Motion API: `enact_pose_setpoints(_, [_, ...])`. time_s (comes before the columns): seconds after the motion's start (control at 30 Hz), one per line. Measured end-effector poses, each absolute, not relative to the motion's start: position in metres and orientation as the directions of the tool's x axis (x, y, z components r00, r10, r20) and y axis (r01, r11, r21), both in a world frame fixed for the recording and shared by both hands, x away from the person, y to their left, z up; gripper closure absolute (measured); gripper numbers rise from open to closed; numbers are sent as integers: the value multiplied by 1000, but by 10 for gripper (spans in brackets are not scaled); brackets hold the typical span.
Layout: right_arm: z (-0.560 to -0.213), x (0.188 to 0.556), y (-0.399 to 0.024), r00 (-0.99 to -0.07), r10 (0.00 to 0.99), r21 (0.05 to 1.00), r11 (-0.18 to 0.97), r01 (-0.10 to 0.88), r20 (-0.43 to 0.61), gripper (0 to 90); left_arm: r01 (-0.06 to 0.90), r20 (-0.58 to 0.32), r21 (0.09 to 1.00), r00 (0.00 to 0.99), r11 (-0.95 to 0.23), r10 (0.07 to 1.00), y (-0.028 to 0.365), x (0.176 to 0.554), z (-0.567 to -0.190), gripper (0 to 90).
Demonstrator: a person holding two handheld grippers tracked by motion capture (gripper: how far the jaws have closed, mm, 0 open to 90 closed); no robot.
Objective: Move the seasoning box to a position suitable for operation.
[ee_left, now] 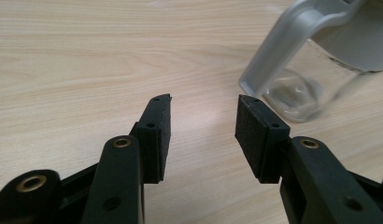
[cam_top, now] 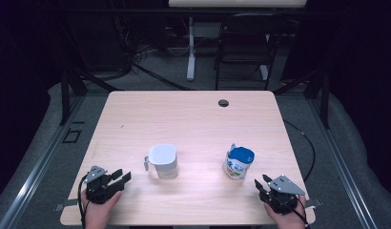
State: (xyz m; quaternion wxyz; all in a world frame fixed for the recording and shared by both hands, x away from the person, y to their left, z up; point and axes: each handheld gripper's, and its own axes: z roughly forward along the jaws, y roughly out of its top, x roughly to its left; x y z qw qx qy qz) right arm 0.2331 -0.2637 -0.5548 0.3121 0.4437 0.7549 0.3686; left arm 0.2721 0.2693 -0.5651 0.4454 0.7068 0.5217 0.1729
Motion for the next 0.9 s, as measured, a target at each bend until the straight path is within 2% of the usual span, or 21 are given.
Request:
enact_pose_setpoints(0.27, [-553,233,-258,-429,896,827,329,456,-120,631,561,-179,821,432,-108,884,259,277,-560,510])
enact_pose_setpoints(0.43, [-553,231,-258,-430,894,834,333,441,-129,616,566,-194,819,420,-89,886,258,289,-562,549])
enact_pose_setpoints(0.53, [-551,230,-260,-420,901,840,306,448,-104,606,563,-153,814,448,-145,881,253,297,-565,555])
enact_pose_setpoints(0.63, [-551,230,-261,-425,899,844,307,440,-106,605,559,-166,816,467,-145,869,250,301,-563,572])
enact_pose_setpoints(0.77, [-552,233,-262,-417,903,845,298,444,-99,604,532,-104,819,508,-216,855,239,301,-558,570])
enact_pose_setpoints(0.9, [-552,234,-261,-424,900,841,303,449,-98,601,509,-88,825,543,-244,835,232,296,-555,572])
